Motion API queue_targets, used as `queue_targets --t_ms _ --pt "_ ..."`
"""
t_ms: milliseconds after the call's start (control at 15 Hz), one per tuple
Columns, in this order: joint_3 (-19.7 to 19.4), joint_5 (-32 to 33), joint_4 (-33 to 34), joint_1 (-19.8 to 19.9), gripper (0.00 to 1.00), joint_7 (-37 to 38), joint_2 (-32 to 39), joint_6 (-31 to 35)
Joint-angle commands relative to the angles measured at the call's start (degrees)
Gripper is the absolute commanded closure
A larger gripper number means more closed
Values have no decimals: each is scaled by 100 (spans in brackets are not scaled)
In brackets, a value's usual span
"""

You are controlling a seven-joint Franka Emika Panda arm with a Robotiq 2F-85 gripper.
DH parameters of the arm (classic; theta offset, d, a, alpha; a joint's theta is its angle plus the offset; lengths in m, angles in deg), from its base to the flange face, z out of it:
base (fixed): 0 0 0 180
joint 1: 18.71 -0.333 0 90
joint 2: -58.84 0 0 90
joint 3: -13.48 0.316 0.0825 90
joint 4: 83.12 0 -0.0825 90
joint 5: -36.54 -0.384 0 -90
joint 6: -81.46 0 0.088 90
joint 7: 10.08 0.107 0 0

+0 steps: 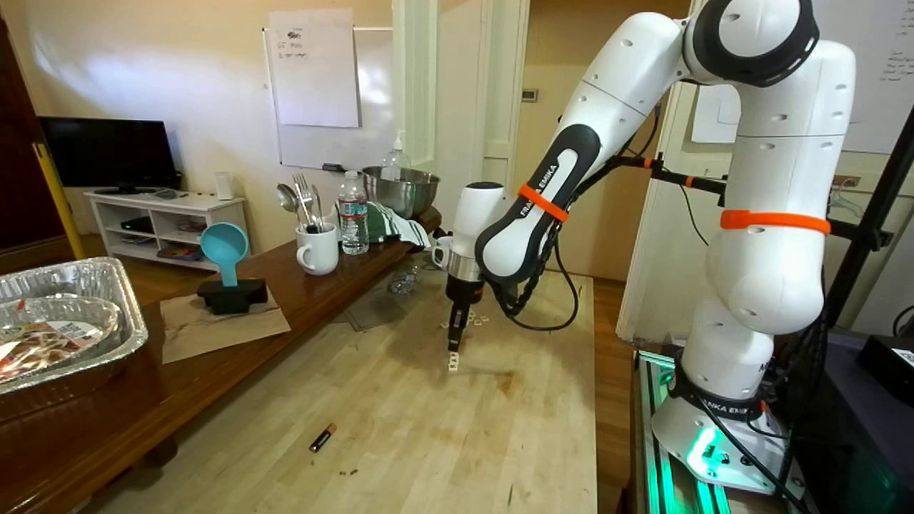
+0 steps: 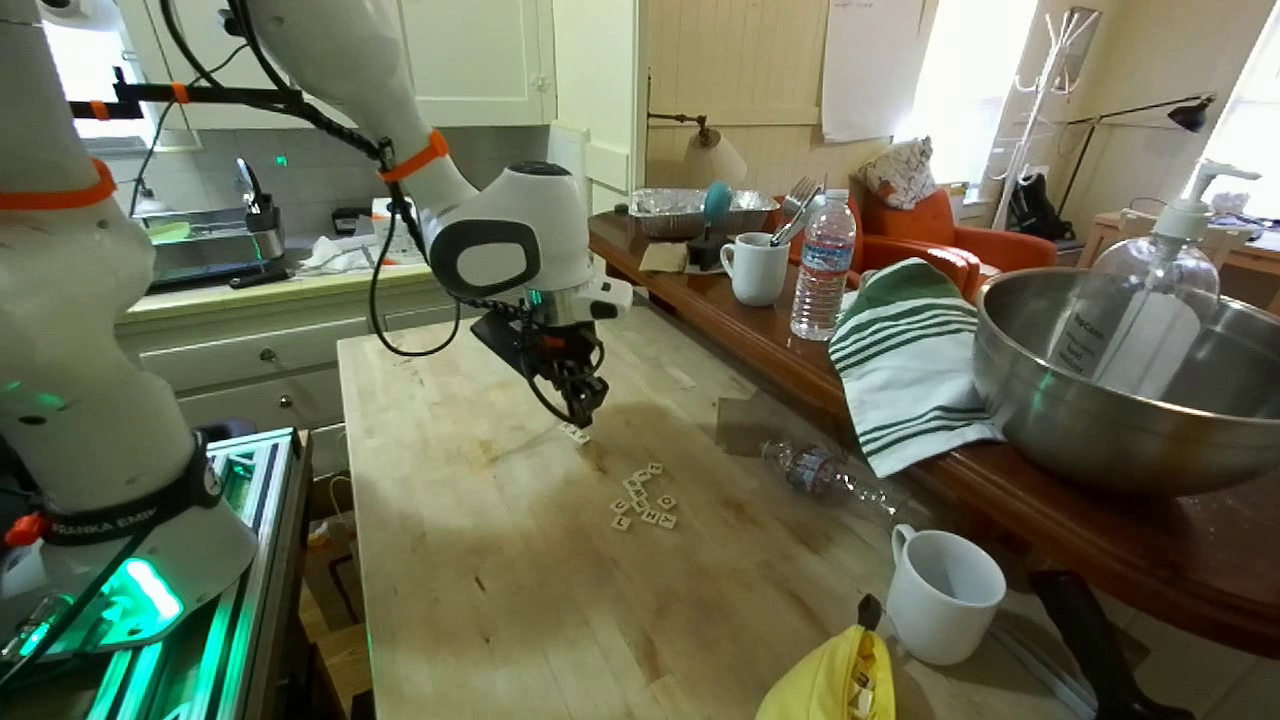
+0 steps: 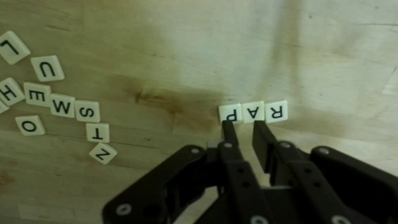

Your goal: Push the last word tile in the sequence to the right

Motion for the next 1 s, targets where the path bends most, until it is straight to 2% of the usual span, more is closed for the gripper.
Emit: queue_targets --t_ms 0,400,933 --pt "50 -396 -137 -154 46 -292 -226 -290" --pt "10 -349 -122 -243 1 -367 -234 -371" --pt "-45 -240 -271 -316 0 -506 -660 -482"
